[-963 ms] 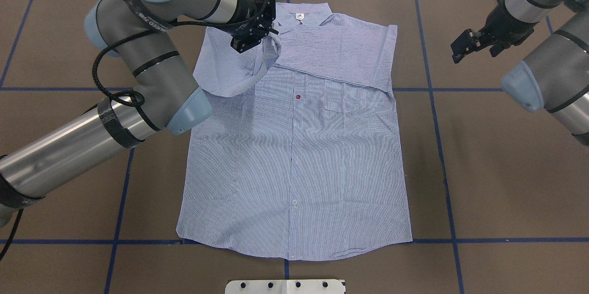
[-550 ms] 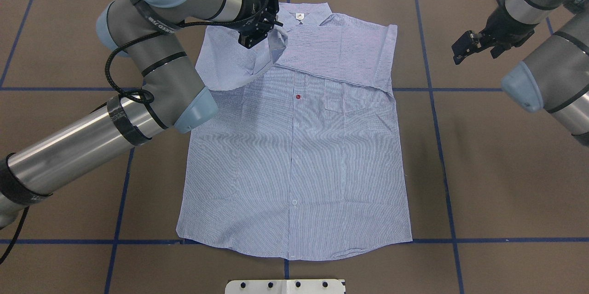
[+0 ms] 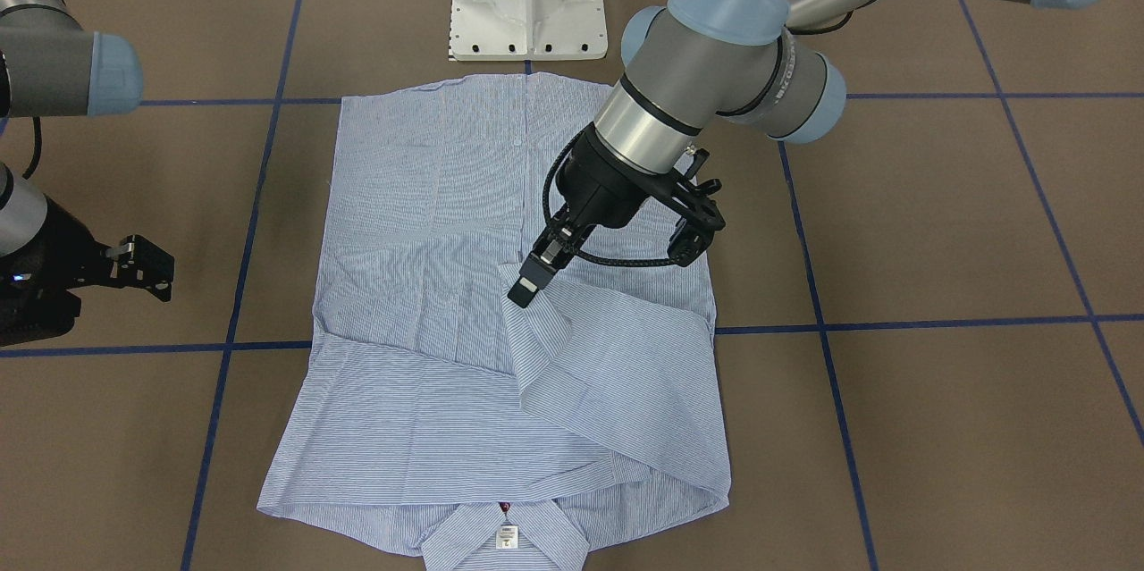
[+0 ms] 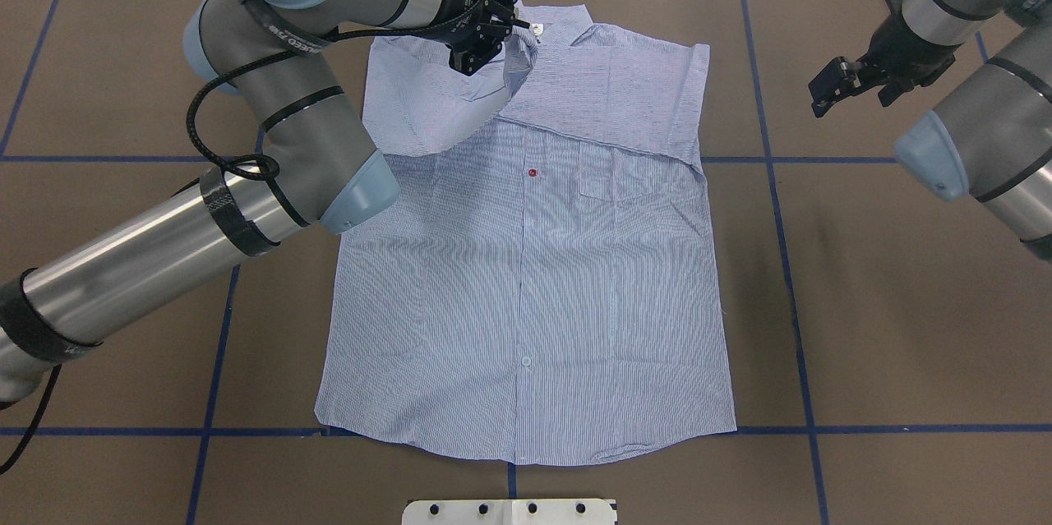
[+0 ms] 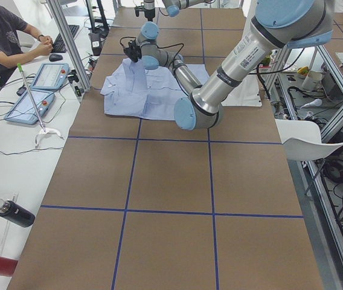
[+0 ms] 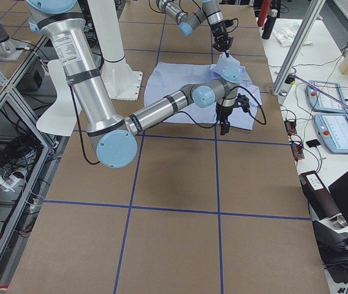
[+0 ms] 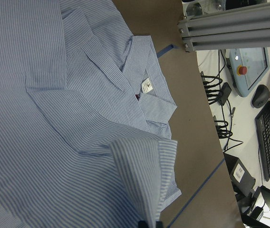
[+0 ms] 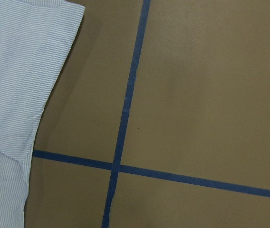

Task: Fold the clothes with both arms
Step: 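Lay the cuff near the collar and release with the left gripper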

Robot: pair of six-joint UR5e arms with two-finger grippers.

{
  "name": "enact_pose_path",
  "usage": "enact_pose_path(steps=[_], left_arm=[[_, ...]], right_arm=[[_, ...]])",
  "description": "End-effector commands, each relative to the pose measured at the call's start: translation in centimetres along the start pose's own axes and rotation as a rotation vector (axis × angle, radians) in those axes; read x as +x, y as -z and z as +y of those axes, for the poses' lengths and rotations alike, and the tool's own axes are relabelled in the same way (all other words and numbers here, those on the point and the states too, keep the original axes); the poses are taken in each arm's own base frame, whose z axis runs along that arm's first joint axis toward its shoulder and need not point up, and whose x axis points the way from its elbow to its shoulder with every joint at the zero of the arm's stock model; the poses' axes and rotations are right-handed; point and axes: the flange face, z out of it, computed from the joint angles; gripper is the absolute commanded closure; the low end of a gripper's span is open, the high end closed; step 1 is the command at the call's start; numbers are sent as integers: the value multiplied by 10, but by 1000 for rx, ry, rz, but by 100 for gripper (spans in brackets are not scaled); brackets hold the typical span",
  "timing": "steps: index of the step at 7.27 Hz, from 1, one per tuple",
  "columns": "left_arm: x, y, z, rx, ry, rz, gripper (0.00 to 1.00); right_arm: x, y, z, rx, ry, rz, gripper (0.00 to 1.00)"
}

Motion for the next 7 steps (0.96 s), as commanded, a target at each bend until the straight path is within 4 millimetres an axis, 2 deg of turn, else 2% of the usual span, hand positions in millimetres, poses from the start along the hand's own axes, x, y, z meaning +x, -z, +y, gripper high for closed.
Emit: enact_pose_path(steps=[1,3,4,5,7], left_arm=[[-1,-10,-10,20,44,48,100],[-14,-39,-18,58,38,69,100],[-16,-54,-8,63,29,74,100],[-21,-65,16,37,13,59,100],[-72,-95,69,29,-130,38,100]], right_arm=[[2,-2,-1,-3,-3,2,0],[1,-2,-1,-2,-2,1,0],[2,-2,-1,-3,-4,2,0],[2,-2,-1,-4,-5,2,0],[2,-3,0,-4,-5,4,0]])
